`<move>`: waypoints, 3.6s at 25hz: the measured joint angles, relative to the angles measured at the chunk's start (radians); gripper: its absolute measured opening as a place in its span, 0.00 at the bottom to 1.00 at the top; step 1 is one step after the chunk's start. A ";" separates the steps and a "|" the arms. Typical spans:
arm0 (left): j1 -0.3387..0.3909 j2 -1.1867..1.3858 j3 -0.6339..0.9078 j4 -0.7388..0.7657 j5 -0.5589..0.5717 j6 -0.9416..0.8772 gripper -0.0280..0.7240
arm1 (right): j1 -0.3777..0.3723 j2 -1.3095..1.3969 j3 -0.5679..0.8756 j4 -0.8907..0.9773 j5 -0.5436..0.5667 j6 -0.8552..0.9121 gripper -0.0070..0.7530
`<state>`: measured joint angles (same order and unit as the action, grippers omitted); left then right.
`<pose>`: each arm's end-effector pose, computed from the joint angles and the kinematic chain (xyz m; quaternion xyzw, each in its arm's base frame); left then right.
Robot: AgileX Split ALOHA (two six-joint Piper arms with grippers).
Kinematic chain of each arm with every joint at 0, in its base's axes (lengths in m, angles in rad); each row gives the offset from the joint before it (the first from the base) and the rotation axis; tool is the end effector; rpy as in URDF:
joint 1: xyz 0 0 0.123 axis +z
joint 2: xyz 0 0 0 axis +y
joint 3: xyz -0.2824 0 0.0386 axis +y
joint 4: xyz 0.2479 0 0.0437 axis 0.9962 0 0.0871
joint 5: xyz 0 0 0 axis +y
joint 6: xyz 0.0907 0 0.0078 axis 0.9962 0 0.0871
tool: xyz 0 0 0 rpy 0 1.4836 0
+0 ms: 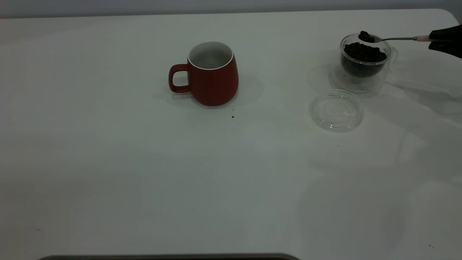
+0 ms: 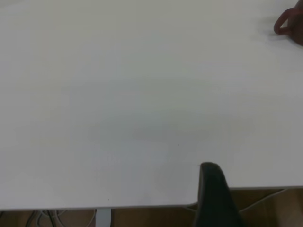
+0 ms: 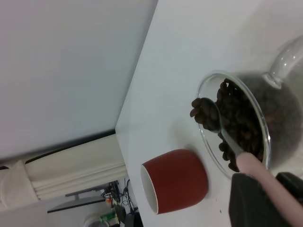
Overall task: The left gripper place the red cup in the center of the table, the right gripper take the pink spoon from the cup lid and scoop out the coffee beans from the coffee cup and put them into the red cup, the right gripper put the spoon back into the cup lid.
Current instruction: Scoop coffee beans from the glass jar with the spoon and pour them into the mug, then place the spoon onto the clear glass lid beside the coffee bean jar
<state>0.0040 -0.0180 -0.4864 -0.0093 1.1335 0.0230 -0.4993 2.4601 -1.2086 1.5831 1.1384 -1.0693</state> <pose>-0.0092 -0.0008 0.2675 0.0086 0.8705 0.0020 0.4921 0.3723 -0.1088 0.0147 0.3045 0.7730 0.5291 0.1727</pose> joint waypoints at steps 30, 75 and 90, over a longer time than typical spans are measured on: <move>0.000 0.000 0.000 0.000 0.000 0.001 0.71 | 0.428 -0.133 0.000 0.127 0.001 0.020 0.14; 0.000 0.000 0.000 0.000 0.000 -0.001 0.71 | 0.680 -0.185 0.003 0.204 -0.391 -0.570 0.14; 0.000 0.000 0.000 0.000 0.000 -0.001 0.71 | 0.516 -0.487 0.060 -0.253 -0.293 -0.257 0.14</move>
<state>0.0040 -0.0180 -0.4864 -0.0093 1.1335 0.0225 0.0171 1.9728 -1.1486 1.3299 0.8452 -1.3268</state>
